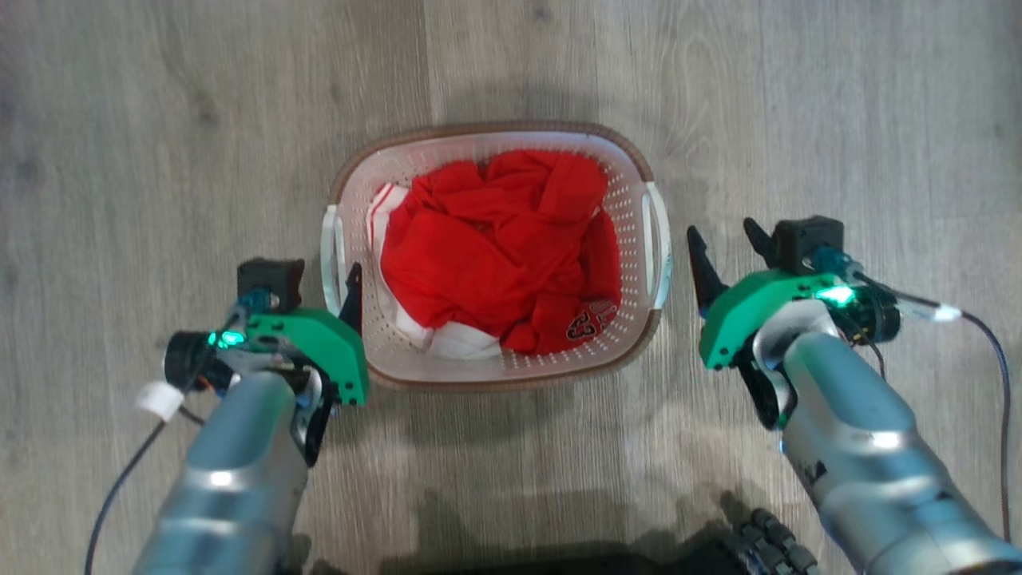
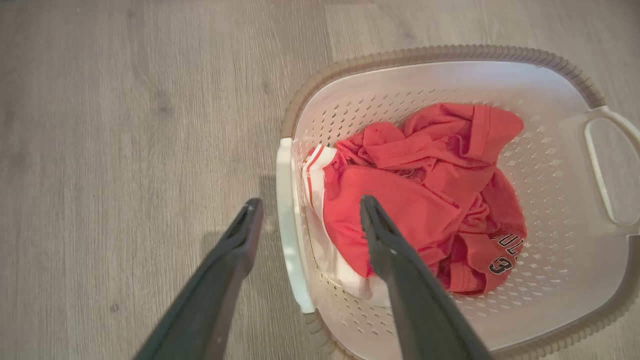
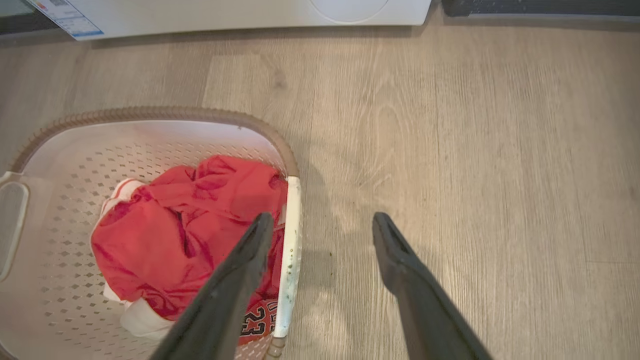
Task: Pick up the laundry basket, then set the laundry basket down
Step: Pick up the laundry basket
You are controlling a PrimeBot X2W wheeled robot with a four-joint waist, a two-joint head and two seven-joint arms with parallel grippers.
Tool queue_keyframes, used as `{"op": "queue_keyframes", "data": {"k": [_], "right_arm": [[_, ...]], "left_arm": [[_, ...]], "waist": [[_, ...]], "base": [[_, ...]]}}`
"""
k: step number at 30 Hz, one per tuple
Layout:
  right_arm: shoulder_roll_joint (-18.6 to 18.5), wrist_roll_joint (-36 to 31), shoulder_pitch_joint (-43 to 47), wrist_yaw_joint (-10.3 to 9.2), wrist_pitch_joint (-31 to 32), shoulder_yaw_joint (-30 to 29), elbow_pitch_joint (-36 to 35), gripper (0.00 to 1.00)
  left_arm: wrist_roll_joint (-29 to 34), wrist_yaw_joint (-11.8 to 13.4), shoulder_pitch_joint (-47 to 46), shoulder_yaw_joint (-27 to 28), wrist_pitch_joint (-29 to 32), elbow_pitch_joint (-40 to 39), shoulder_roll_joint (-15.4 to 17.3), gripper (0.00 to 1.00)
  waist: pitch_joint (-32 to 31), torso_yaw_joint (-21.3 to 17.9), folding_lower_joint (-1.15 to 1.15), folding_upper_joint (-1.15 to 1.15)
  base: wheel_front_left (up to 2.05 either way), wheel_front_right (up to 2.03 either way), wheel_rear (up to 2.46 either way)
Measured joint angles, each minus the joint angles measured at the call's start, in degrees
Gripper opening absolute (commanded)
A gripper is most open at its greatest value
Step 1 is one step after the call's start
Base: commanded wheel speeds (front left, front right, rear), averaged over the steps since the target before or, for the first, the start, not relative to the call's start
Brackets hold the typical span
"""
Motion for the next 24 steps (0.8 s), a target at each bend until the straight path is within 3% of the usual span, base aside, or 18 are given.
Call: {"op": "queue_keyframes", "data": {"k": [11,17,24], "right_arm": [[-0.1,7.1,-10.2,0.00,0.2,9.1,11.5,1.00],[-0.1,12.0,-12.7,0.00,4.3,13.7,13.6,1.00],[-0.1,16.5,-15.9,0.00,7.9,18.8,14.3,1.00]], "left_arm": [[0.3,-2.2,-9.3,-0.1,0.0,9.7,-0.1,1.00],[1.2,-3.5,-13.0,-2.2,0.0,14.6,0.0,1.00],[0.4,-4.0,-16.4,-4.2,5.4,17.1,-0.1,1.00]], "waist": [[6.5,0.4,0.00,0.00],[8.6,0.4,-0.01,0.01],[11.0,0.4,0.00,0.01]], "base": [[0.00,0.00,0.00],[0.00,0.00,0.00],[0.00,0.00,0.00]]}}
